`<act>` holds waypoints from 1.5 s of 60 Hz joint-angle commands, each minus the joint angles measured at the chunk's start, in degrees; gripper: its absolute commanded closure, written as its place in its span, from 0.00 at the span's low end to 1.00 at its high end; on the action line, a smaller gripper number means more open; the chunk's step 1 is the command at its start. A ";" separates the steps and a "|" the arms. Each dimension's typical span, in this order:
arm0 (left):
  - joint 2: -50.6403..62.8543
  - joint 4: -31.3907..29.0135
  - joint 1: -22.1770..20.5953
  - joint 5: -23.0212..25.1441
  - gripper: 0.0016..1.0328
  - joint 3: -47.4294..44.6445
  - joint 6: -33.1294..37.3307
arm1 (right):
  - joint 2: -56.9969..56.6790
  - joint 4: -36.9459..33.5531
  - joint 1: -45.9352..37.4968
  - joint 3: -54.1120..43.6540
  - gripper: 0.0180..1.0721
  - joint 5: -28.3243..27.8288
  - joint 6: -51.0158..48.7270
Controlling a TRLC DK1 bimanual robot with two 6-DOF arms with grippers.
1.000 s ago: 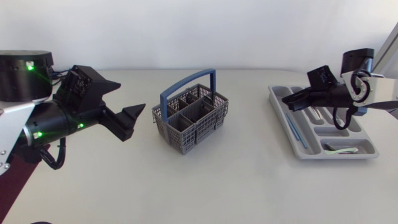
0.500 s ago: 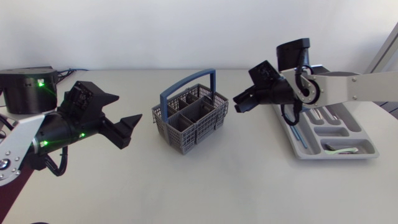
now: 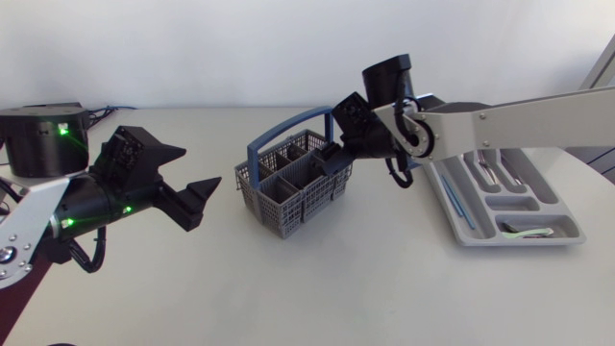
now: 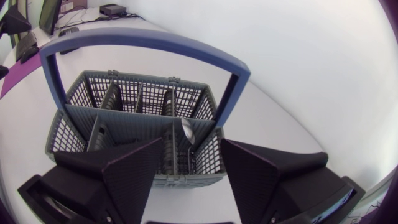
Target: Unload the cutlery basket into the drawer organizer.
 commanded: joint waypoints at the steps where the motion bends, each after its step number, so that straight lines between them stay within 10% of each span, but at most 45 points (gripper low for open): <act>1: 0.76 0.51 0.07 0.64 0.05 -1.54 -0.90 | 3.27 -0.34 1.17 2.52 0.35 1.92 -0.26; 40: 0.76 0.77 0.07 0.72 0.05 -1.45 -0.64 | 14.08 -2.98 5.21 12.54 0.44 16.34 -3.60; 72: 0.76 0.86 -0.63 0.72 0.05 -1.36 -0.81 | 18.47 -2.80 5.39 14.30 0.86 21.08 -6.06; 90: 0.58 0.86 -0.72 0.72 0.05 -1.63 -0.72 | 19.18 -0.16 5.47 13.24 0.93 22.40 -7.29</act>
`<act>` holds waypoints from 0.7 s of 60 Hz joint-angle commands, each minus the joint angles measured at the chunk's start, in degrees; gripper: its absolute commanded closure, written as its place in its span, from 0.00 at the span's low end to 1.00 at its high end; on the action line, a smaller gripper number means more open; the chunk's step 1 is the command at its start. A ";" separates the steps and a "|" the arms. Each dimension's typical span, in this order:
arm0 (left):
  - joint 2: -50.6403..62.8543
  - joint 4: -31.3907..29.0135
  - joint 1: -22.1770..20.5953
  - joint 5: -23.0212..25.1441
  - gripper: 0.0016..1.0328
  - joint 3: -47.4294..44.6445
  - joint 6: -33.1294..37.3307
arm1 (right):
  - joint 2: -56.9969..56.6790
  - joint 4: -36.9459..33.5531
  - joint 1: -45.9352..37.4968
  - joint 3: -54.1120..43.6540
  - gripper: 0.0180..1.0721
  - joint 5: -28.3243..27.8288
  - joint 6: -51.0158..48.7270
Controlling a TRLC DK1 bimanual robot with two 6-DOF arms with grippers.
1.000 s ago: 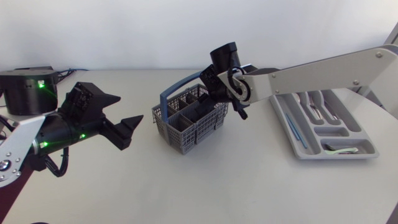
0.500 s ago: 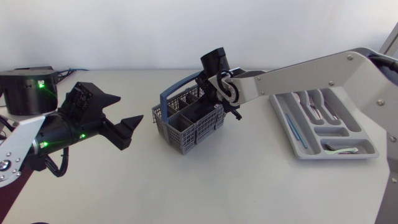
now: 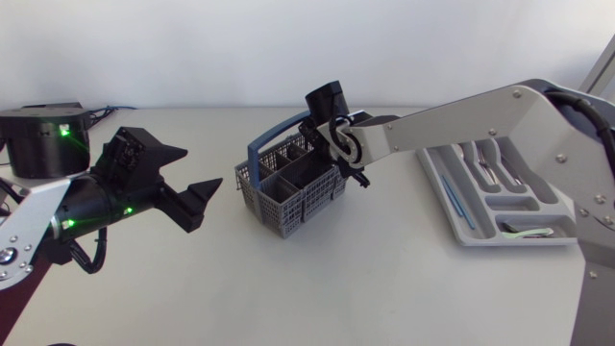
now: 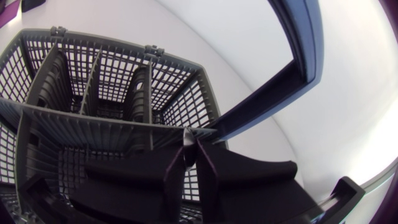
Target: Unload the cutlery basket into the drawer organizer.
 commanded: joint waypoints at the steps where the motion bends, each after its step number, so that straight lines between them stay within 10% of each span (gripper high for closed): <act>1: 0.58 0.84 -0.33 0.57 0.05 -1.54 -0.72 | 1.71 0.91 0.36 -0.92 0.93 1.16 -1.52; 42: -1.88 -0.22 -0.77 0.57 0.05 -1.28 -0.72 | -9.63 8.99 1.15 -12.17 0.94 0.45 -4.42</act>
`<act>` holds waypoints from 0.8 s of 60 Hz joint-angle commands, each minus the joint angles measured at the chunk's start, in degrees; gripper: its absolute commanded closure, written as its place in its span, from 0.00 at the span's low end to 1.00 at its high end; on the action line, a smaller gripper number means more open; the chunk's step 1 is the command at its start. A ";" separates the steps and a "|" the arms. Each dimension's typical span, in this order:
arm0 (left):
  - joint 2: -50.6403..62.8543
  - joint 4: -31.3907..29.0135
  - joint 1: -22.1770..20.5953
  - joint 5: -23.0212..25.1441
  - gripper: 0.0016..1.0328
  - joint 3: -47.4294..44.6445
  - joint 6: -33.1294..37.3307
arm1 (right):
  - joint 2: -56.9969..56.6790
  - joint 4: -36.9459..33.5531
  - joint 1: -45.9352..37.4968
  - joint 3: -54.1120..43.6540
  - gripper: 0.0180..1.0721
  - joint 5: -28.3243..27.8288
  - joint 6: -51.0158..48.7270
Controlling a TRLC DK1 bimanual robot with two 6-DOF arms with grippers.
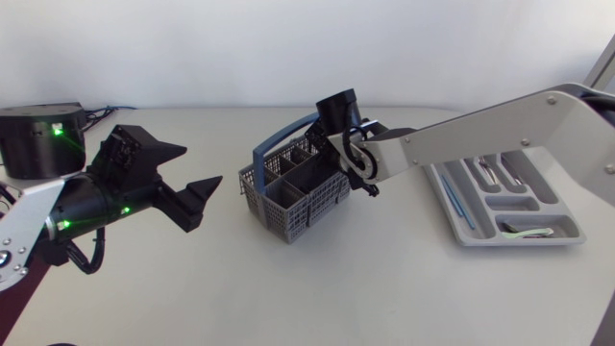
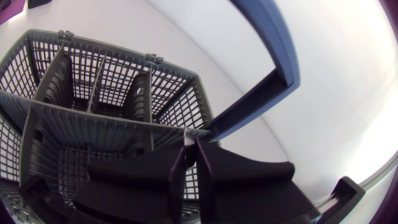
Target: Unload the cutlery basket into the drawer organizer.
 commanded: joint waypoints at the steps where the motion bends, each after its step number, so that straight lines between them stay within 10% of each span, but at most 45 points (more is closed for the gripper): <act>1: -0.65 -0.26 -0.42 0.57 0.05 -1.17 -0.72 | -3.97 0.84 0.84 -2.67 0.94 -0.27 -1.32; 24: -2.41 -0.70 -2.35 0.57 0.05 -0.38 0.07 | -15.92 6.99 0.93 -12.95 0.94 -4.05 -0.70; 48: -1.09 -4.04 -8.41 2.15 0.06 5.42 0.59 | -36.13 1.55 -3.99 -19.72 0.94 -19.60 5.19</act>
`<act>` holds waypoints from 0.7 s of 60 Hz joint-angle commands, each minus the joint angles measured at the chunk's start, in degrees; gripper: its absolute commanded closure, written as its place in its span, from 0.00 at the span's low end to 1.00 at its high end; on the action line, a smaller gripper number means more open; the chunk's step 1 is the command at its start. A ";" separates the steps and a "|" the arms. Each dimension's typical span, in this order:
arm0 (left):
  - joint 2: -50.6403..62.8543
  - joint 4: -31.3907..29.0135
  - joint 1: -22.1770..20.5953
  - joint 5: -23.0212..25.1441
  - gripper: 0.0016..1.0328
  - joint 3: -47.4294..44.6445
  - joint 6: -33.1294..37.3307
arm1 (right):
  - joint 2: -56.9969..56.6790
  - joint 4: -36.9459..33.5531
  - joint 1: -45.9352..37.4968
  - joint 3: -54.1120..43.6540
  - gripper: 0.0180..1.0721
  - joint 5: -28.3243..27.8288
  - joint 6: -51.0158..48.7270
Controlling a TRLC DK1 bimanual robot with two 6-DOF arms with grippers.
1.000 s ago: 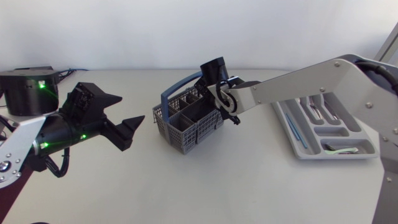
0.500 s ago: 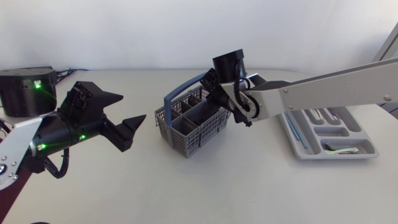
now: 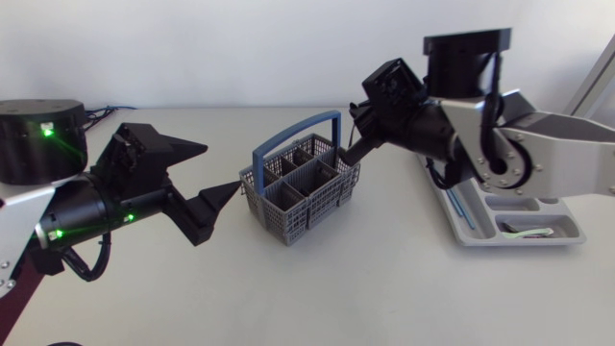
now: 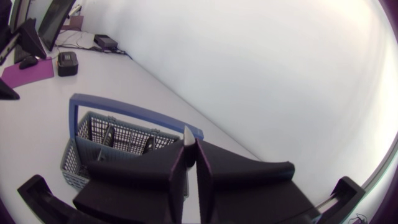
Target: Unload the cutlery basket into the drawer organizer.
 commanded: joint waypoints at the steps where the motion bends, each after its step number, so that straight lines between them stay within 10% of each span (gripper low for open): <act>1: 2.17 -1.96 -1.09 1.46 0.06 4.27 0.53 | -3.77 -2.33 -1.06 -1.60 0.94 -2.80 2.50; 23: 11.40 -11.46 -1.44 20.26 0.09 15.43 -3.95 | -16.42 -11.64 -2.82 -5.38 0.94 -17.56 8.04; 42: 17.28 -19.10 -6.63 24.22 0.09 21.32 -0.09 | -23.63 -16.56 -2.12 -6.96 0.94 -24.16 12.17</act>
